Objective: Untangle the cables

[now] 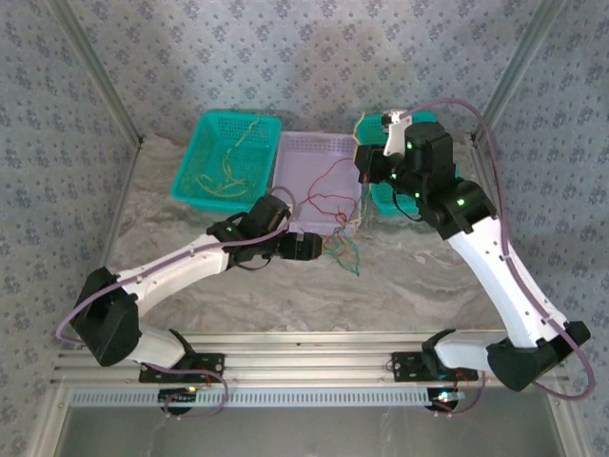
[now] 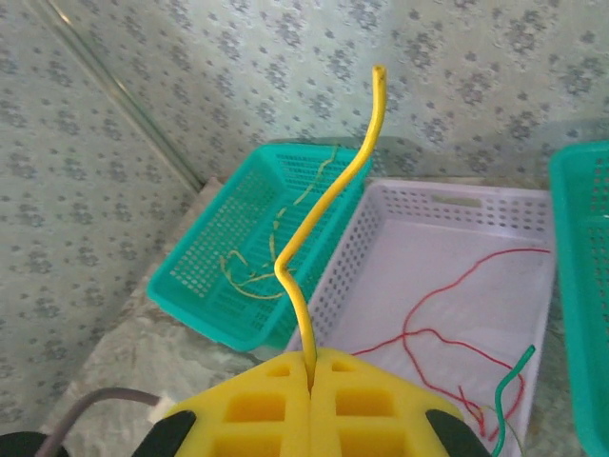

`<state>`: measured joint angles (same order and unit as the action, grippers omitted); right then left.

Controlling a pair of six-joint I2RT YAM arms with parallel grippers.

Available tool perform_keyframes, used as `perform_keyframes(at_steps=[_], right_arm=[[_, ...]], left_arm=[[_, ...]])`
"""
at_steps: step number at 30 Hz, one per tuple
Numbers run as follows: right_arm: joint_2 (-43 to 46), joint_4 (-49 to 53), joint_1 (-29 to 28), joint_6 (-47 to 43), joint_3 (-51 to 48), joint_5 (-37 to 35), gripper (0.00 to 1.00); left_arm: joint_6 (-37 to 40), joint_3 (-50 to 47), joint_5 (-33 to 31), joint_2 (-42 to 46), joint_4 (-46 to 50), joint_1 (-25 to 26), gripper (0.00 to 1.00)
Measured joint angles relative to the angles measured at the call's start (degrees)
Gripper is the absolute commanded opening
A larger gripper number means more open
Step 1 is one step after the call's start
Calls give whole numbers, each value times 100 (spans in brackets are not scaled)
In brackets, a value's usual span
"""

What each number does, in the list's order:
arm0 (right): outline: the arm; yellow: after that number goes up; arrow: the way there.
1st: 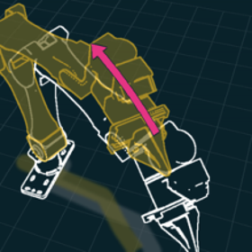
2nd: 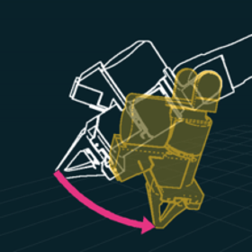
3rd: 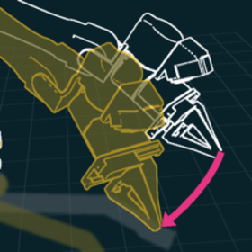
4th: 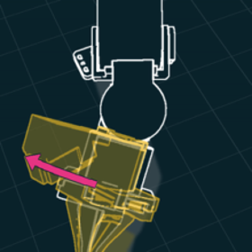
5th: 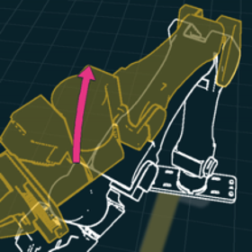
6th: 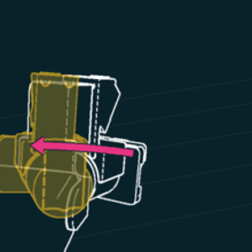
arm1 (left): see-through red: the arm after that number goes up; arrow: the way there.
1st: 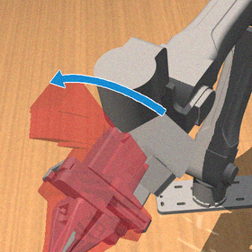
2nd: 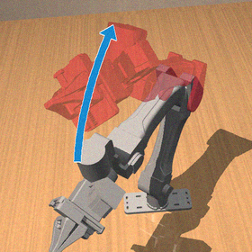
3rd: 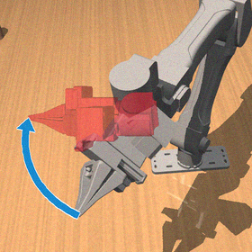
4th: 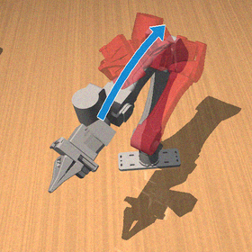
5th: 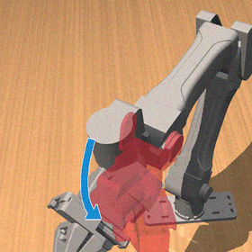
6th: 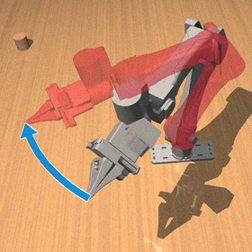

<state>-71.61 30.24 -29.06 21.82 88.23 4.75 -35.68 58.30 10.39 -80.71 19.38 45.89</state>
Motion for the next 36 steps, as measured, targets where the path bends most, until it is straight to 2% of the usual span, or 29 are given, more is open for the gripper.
perform_keyframes(at_steps=[8, 21, 29, 36], right_arm=[[105, -59, -111, 107, 140, 505, 0], [151, -343, -125, 133, 203, 1115, 0], [234, -527, -105, 173, 203, 1550, 0], [337, -601, 72, 282, 140, 1722, 0]], left_arm=[[-151, -365, 535, 197, -643, 0, 100], [-297, -625, 826, 487, -1152, 11, 98], [-236, -651, 826, 492, -1172, 26, 82], [-35, -651, 752, 730, -1049, 26, 48]])
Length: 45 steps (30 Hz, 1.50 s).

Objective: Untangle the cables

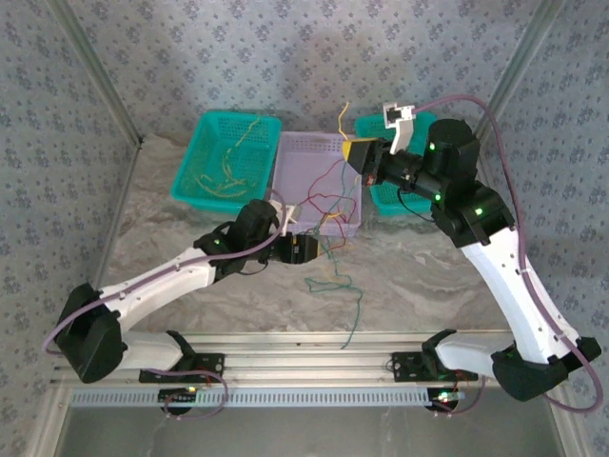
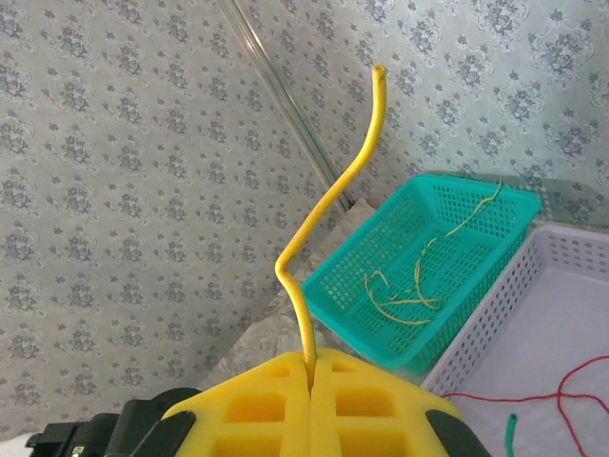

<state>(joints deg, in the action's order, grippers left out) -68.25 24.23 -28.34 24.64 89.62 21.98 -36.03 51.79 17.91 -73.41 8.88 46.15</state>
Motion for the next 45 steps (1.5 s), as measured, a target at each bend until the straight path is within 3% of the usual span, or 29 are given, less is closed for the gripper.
perform_keyframes(at_steps=[8, 13, 25, 31, 41, 45], right_arm=[[2, -94, 76, 103, -68, 98, 0], [66, -39, 111, 107, -144, -254, 0], [363, 417, 350, 87, -564, -1672, 0], [570, 695, 745, 107, -916, -2448, 0], [800, 737, 1204, 348, -1335, -2894, 0], [866, 772, 1235, 348, -1362, -3213, 0]], left_arm=[[72, -107, -63, 155, 13, 0, 21], [149, -151, -146, 243, 125, 0, 0], [420, -166, -457, 1082, 780, -39, 0], [564, -170, -551, 1729, 1381, -133, 0], [754, -157, -632, 2269, 2402, -186, 0], [909, 81, -841, 2586, 2983, -444, 0]])
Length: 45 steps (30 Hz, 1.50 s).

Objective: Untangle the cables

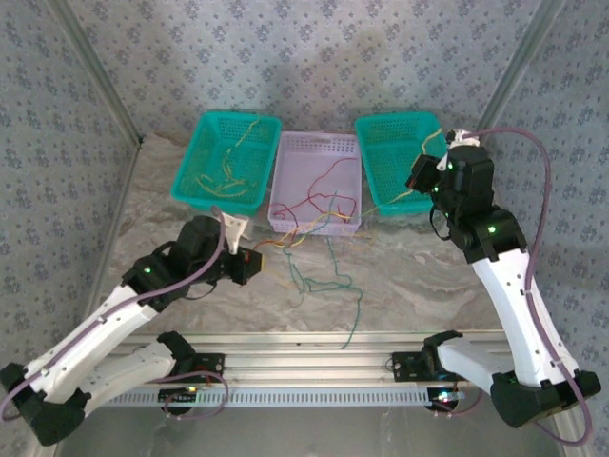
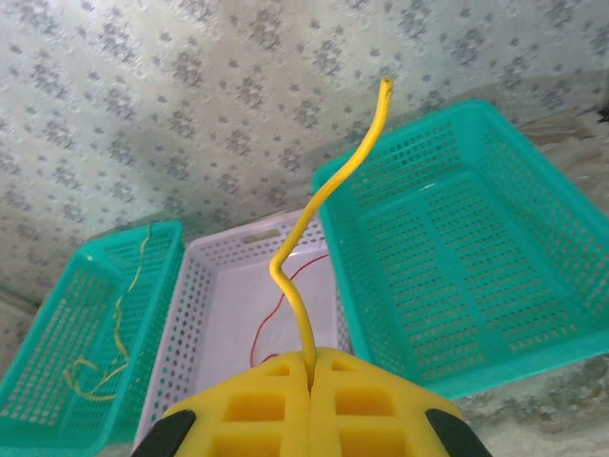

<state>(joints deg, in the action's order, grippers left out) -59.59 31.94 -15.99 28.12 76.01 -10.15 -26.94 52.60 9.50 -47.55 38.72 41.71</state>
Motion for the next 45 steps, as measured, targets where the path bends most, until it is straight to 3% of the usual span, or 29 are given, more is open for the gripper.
perform_keyframes(at_steps=[6, 11, 18, 27, 31, 39, 45], right_arm=[[295, -7, 46, 42, -267, -752, 0], [387, -81, 55, 72, -323, -964, 0], [275, -221, 52, 63, -111, -809, 0], [-584, -492, 142, -114, 442, -826, 0], [-957, -671, 225, -111, 450, -361, 0], [-1821, -1047, 109, -63, 1121, 1329, 0], [-3097, -1191, -570, -164, 2299, 2295, 0]], left_arm=[[219, 332, -337, 354, 573, -691, 0], [254, 350, -330, 354, 706, -1215, 0], [247, 350, -111, 216, 605, -1322, 0], [186, 348, 188, 129, 313, -1322, 0], [188, 348, 179, 149, 308, -1322, 0], [208, 339, 76, 363, 330, -1322, 0], [214, 184, -111, 750, 361, -1322, 0]])
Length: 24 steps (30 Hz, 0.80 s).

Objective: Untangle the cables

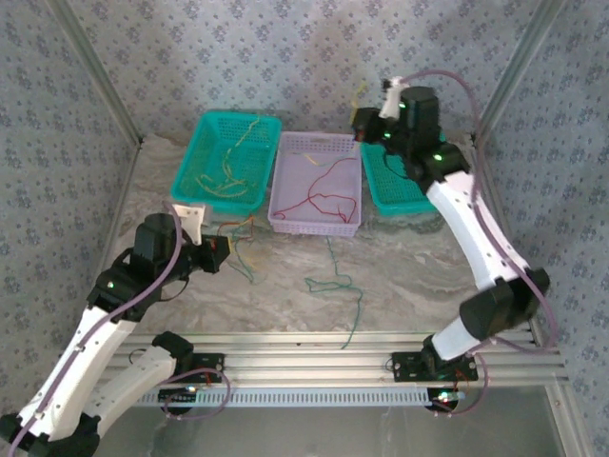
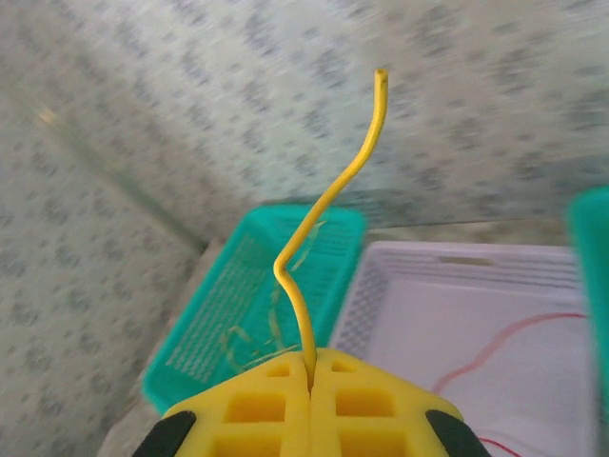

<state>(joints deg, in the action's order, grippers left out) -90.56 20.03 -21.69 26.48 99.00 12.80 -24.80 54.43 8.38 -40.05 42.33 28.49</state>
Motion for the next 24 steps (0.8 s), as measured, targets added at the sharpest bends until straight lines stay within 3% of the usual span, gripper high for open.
perform_keyframes(at_steps=[6, 12, 19, 24], right_arm=[[-1600, 205, -721, -192, 1386, 354, 0], [-3156, 667, -1075, -249, 3110, 385, 0], [-4387, 981, -1484, -529, 4857, -94, 0], [-4767, 911, -1727, -938, 5097, -636, 0]], left_arm=[[33, -155, -160, 341, 140, 0, 0], [33, -254, -208, 586, 162, 0, 0], [35, -308, -247, 634, 162, 0, 0], [35, -326, -245, 671, 162, 0, 0]])
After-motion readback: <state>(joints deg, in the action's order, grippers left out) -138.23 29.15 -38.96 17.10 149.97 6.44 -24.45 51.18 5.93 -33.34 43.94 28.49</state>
